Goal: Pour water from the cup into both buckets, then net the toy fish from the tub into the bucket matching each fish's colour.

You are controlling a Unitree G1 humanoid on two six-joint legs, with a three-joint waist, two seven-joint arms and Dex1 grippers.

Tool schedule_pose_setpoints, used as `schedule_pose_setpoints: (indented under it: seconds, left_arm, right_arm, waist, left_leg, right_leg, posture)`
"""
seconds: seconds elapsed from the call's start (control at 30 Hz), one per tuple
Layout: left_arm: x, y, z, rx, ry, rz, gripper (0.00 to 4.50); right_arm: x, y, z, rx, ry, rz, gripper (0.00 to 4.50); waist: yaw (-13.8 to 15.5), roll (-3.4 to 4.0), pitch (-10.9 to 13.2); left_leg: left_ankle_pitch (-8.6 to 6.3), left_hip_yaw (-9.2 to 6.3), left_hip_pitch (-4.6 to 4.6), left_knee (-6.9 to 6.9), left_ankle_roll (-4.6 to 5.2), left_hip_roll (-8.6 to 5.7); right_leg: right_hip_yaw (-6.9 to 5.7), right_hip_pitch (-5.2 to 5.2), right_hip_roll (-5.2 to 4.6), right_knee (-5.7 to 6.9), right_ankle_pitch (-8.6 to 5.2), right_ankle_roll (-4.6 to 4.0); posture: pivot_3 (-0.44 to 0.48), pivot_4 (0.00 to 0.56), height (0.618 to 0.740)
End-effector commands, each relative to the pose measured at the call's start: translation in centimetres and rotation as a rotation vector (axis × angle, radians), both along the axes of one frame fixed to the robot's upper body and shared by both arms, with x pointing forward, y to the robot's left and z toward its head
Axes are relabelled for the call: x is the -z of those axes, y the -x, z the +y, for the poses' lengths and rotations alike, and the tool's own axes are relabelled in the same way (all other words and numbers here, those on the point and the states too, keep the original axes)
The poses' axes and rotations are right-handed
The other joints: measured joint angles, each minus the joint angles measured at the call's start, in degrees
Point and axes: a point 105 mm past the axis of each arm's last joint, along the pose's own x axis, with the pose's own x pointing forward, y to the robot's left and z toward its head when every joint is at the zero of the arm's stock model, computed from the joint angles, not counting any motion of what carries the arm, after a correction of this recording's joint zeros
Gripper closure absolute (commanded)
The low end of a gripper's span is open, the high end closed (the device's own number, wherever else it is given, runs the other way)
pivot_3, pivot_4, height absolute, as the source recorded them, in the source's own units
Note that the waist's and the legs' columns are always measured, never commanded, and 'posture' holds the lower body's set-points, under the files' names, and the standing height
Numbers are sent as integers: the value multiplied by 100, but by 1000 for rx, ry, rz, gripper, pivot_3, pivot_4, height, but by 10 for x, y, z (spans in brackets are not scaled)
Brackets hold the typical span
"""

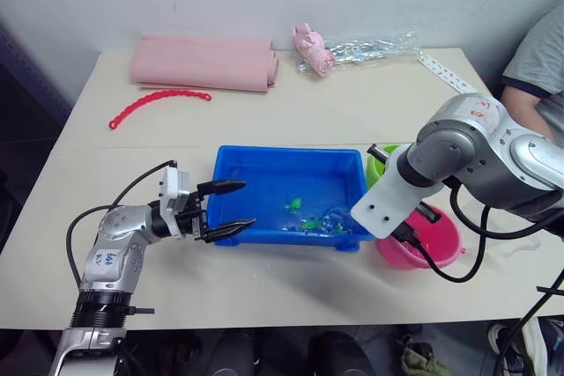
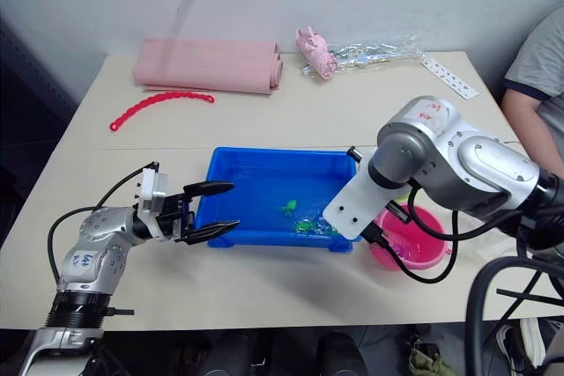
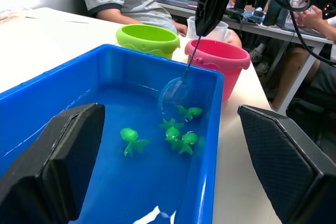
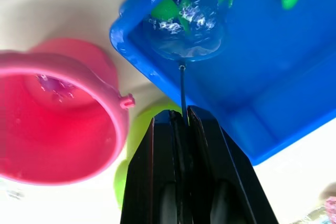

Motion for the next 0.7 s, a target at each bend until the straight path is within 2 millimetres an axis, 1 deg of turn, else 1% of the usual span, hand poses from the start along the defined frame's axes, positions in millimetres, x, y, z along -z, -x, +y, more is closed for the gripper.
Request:
schedule_pose_setpoints:
  seconds: [0.03,0.2,0.23,0.3,0.4,0.53,0.63,0.7]
  left_arm:
    - [-4,4,-1,4,4,-29,62]
    - [-4,4,1,-3,1,-30,62]
    - [-4,5,1,-6,-1,-30,62]
    - [-4,5,2,-9,-3,-29,62]
    - [-5,5,5,-14,-9,-28,62]
    - [-7,5,9,-18,-18,-28,62]
    - [-9,4,10,-18,-22,-29,62]
    - [-9,4,11,-19,-25,-29,62]
  right_arm:
    - [2,7,-9,82,7,88,4500]
    - [11,2,-13,246,-89,137,4500]
    - [14,0,-21,294,-109,136,4500]
    - [18,-1,-30,349,-132,132,4500]
    - [25,5,-30,463,-257,233,4500]
    - [29,4,-32,527,-335,275,4500]
    - [31,2,-34,564,-363,301,4500]
    - [32,-2,-39,579,-362,287,4500]
  waist:
    - [3,0,0]
    - [10,-2,-1]
    - [11,-2,-1]
    - [21,-2,-1]
    - [35,-6,-3]
    - [27,-6,-3]
    - [25,-6,-3]
    - [25,-6,-3]
  left_leg:
    - [0,-1,0,0,0,0]
    - [-1,-3,0,2,2,0]
    - [-1,-3,0,2,2,0]
    - [-2,-4,-1,1,2,0]
    - [-2,-5,-2,-2,3,-1]
    - [-5,-8,-3,2,4,-1]
    - [-5,-7,-2,1,4,-1]
    - [-5,-7,-2,0,3,-1]
  right_leg:
    - [-1,0,0,0,0,0]
    - [-4,5,-2,-4,0,0]
    - [-4,5,-2,-5,0,0]
    - [-8,7,-2,-8,0,0]
    - [-12,10,-2,-13,0,0]
    - [-15,15,-2,-15,0,0]
    - [-15,14,-2,-15,0,0]
    - [-15,14,-1,-16,0,0]
  posture:
    - [0,150,740]
    - [0,150,740]
    - [0,150,740]
    - [0,150,740]
    - [0,150,740]
    - [0,150,740]
    - [0,150,740]
    - [0,150,740]
